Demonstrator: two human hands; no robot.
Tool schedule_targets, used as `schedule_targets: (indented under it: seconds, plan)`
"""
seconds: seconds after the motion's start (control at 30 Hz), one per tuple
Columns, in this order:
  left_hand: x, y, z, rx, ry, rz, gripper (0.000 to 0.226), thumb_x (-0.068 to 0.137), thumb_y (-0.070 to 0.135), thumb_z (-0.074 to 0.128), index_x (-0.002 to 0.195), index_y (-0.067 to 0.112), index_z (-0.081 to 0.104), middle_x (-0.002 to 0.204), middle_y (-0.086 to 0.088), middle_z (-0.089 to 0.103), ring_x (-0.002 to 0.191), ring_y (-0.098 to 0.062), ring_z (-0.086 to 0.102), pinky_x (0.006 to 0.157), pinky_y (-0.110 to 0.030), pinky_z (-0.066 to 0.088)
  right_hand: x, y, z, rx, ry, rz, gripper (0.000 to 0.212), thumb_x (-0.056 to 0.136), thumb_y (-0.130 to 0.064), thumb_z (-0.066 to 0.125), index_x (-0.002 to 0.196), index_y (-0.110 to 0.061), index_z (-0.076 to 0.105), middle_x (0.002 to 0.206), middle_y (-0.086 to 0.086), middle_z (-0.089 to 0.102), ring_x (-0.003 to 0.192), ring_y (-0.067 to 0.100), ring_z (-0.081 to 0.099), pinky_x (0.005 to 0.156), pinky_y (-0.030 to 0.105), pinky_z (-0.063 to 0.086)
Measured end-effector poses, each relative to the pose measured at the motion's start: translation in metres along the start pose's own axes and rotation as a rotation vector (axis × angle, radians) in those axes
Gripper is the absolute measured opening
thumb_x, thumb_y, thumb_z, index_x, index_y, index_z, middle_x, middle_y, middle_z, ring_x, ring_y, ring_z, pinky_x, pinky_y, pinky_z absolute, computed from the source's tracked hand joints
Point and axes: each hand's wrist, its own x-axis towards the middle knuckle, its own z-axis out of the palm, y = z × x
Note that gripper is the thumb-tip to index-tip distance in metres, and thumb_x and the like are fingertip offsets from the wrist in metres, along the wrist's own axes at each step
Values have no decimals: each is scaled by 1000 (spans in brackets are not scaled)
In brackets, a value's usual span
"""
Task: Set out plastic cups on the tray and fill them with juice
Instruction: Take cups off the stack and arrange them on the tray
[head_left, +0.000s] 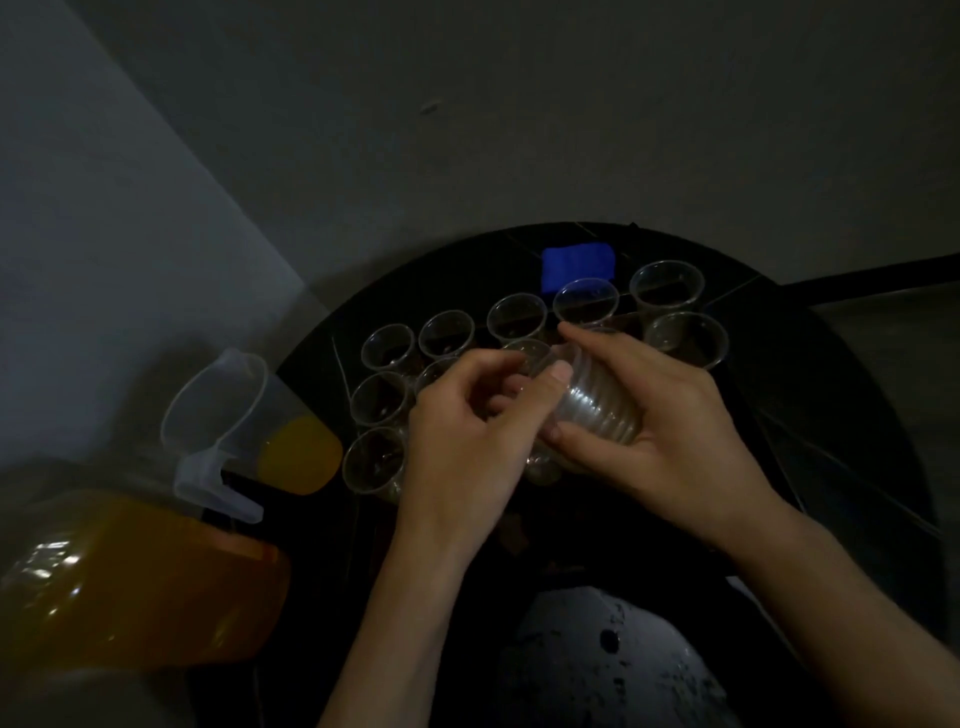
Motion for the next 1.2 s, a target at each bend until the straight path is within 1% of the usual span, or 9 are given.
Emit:
schedule_targets:
  seconds: [0.13,0.3,0.5,0.6,0.73,0.8,1.0,1.1,1.2]
  plan:
    - [-3,1,-1,132,10,17,37,78,43,78,110,29,67,97,8,71,89,-3,70,67,-15,55,-1,0,0,-38,-44,-25,78,83,-60,59,149,-21,43,129,-10,57,112,0,56,90,24,51]
    - [-3,4,2,-2,22,-18,40,73,44,82,106,27,68,95,6,70,84,-8,70,65,-16,55,-2,2,-1,-48,-35,-35,79,83,-60,61,148,-19,44,130,-7,58,112,5,58,89,32,53]
    - [3,8,-18,-65,208,6,50,69,52,83,110,27,69,108,1,70,97,-11,69,73,-18,54,-1,13,-14,-93,-6,-46,81,82,-70,57,145,-20,48,126,-11,59,107,1,58,87,26,52]
    - [3,16,-33,-135,322,113,44,72,43,80,111,25,69,109,3,71,103,-11,68,79,-21,53,2,23,-33,-64,126,57,81,78,-69,58,142,-20,52,127,-6,62,109,8,61,92,29,50]
    - [-4,16,-16,68,232,172,54,71,44,87,117,30,63,115,8,68,108,-6,64,91,-27,52,5,30,-53,141,396,253,84,74,-81,56,139,-28,53,123,-9,66,108,6,65,94,43,55]
    - [-7,9,5,207,151,178,57,70,45,87,118,34,60,117,14,65,111,1,61,91,-16,49,6,31,-58,186,487,287,80,76,-78,57,137,-27,55,116,-14,68,103,1,66,92,42,56]
    - [-4,-22,47,505,48,251,58,70,42,89,119,38,57,113,28,53,116,1,49,92,-8,42,5,34,-62,198,567,331,80,76,-79,57,137,-28,55,113,-14,67,105,5,65,93,43,55]
    - [0,-35,58,601,45,264,59,71,44,87,121,34,57,111,28,50,112,3,44,98,-21,44,4,36,-63,195,582,355,85,71,-87,51,136,-32,55,116,-10,66,115,19,60,93,47,54]
    - [4,-42,66,702,39,256,59,71,49,84,121,33,57,108,28,46,107,5,37,102,-35,43,5,37,-63,203,615,355,83,72,-86,52,134,-31,57,115,-10,66,114,21,60,94,48,53]
